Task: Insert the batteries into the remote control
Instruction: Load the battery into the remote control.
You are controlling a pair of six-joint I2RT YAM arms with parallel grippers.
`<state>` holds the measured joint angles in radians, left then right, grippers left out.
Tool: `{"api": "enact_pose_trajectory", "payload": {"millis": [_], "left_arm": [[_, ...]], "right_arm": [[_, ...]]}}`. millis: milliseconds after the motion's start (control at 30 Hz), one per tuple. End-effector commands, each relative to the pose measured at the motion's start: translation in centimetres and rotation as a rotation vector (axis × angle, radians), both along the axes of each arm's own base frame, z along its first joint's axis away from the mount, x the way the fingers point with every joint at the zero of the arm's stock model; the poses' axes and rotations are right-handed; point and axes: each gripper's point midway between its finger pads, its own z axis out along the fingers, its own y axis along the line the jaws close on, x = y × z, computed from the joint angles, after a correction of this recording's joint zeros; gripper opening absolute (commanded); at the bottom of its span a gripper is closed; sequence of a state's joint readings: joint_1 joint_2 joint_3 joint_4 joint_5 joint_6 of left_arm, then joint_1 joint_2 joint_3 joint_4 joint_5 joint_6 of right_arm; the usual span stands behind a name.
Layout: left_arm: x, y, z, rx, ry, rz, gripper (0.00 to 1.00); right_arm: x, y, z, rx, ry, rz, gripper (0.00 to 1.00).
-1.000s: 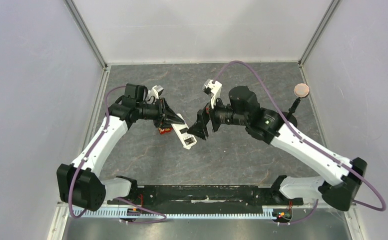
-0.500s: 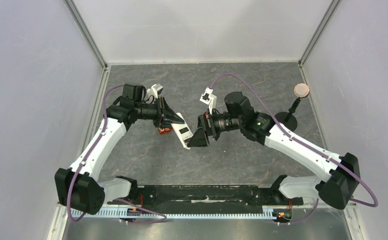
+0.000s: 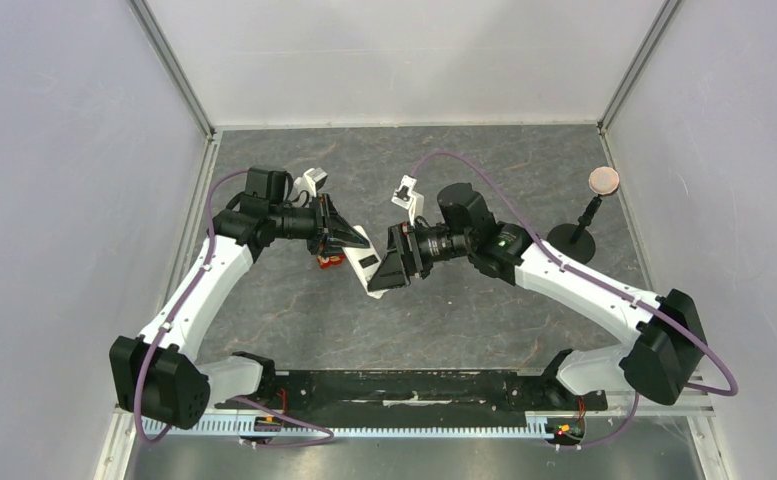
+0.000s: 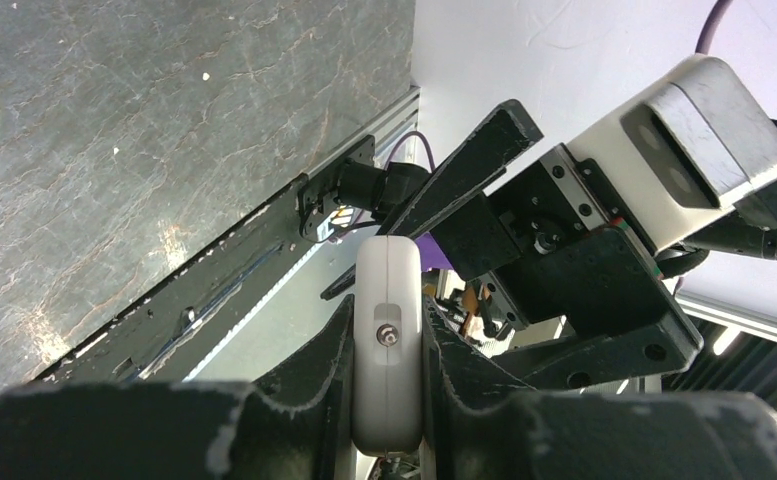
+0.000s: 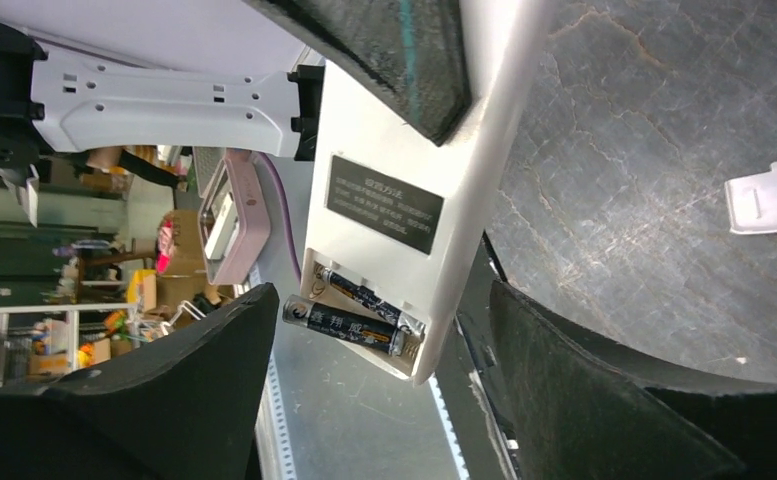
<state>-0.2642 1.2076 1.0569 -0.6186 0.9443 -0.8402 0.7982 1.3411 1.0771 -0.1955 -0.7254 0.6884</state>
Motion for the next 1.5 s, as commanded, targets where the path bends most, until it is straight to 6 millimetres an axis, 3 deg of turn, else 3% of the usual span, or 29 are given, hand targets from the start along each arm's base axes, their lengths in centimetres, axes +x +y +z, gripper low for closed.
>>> {"api": "enact_pose_trajectory", "payload": {"millis": [0,233,733,867,1100,1300,1467], "left_arm": [[-0.5,-0.2,1.3,-0.04,-0.073,-0.052,0.02],[-0.7,-0.3,1.5,-0.052,-0.064,-0.059,0.02],[-1.8,-0.3,3.2,-0.092,-0.091,-0.088,0.02],[-2.0,-0.2,3.3,-0.096,-0.094,-0.091,0.02],[-1.7,-0.1,3.1,-0.081,-0.107,-0.073,0.02],[-1.1,-0.1,2.4,-0.062,-0.107,-0.042,0.02],[-0.7,-0.1,2.4,-0.064,-0.105,-0.031,0.02]], "right_arm": [[0.4,0.2,0.0,0.013,0.012,-0.014,0.75],[0.2,0.0,-1.1,-0.006,0.036,-0.02,0.63],[-0.4,0.2,-2.2,0.083,0.057,0.01,0.62],[0.0,0.2,-2.0,0.109,0.042,0.003,0.68],[0.2,0.2,0.1,0.177,-0.027,0.007,0.97],[-0.5,0.0,3.5,0.292,-0.071,0.025,0.98],[-0.6,-0.3,3.9,0.314,-0.053,0.03,0.98]]}}
